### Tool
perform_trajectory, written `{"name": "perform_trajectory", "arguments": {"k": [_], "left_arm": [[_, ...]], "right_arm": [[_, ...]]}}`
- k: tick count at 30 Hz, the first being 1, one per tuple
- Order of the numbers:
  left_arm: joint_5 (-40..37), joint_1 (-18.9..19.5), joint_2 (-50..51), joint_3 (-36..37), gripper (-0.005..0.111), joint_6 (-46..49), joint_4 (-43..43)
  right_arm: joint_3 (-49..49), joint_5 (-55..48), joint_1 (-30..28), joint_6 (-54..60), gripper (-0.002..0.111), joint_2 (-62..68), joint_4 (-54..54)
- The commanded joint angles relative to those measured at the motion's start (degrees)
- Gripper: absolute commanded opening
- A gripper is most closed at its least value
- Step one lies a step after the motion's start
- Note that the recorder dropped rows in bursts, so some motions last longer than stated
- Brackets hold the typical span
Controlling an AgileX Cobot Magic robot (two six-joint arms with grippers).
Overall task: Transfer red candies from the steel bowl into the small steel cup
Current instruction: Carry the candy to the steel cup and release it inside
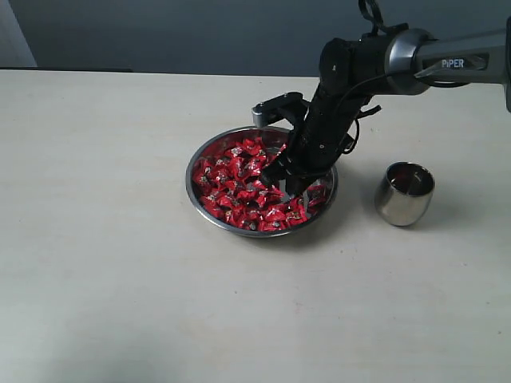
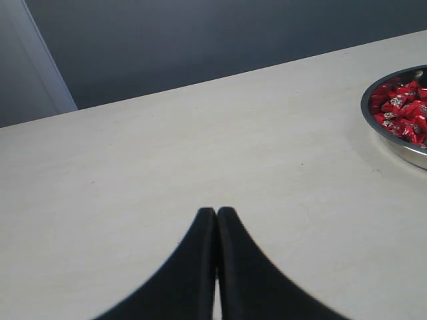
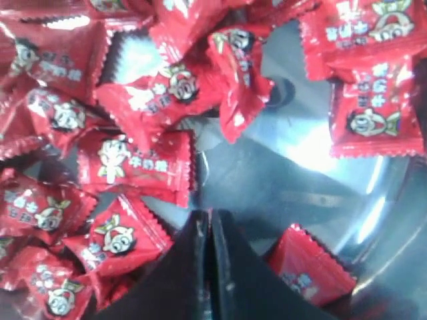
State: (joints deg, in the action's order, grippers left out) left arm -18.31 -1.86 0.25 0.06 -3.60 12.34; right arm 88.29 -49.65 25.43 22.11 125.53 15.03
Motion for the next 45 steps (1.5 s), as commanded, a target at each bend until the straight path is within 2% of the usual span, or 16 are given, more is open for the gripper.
{"name": "perform_trajectory", "arguments": {"k": [1,14,23,28,33,37,45], "left_arm": [[0.39,-0.02,-0.25,-0.06,0.0,-0.31,0.18],[0.39,-0.02,-0.25,-0.06,0.0,-0.31,0.18],[0.39,-0.02,-0.25,-0.06,0.0,-0.31,0.18],[0.39,-0.02,-0.25,-0.06,0.0,-0.31,0.18],[0.39,-0.02,-0.25,-0.06,0.0,-0.31,0.18],[0.39,-0.02,-0.25,-0.06,0.0,-0.31,0.18],[0.39,-0.02,-0.25,-0.06,0.0,-0.31,0.18]], "right_arm": [[0.07,1.86,-0.11,0.37,-0.001,-0.47,3.12],[0.07,6.02,-0.11,0.61,-0.001,-9.18,4.04],[0.07,3.53,-0.36,-0.19,-0.001,-18.51,-1.77],[-0.05,-0.22,-2.88,-5.81,-0.001,-21.31,-7.42],[-0.42,-7.71,-10.44,-8.85,-0.001,-21.88,-8.54],[-5.46,-8.47,-14.01,-8.93,-0.001,-21.88,-8.68],[-14.87,-4.82,-14.74,-8.93,-0.001,-21.88,-11.67]]}}
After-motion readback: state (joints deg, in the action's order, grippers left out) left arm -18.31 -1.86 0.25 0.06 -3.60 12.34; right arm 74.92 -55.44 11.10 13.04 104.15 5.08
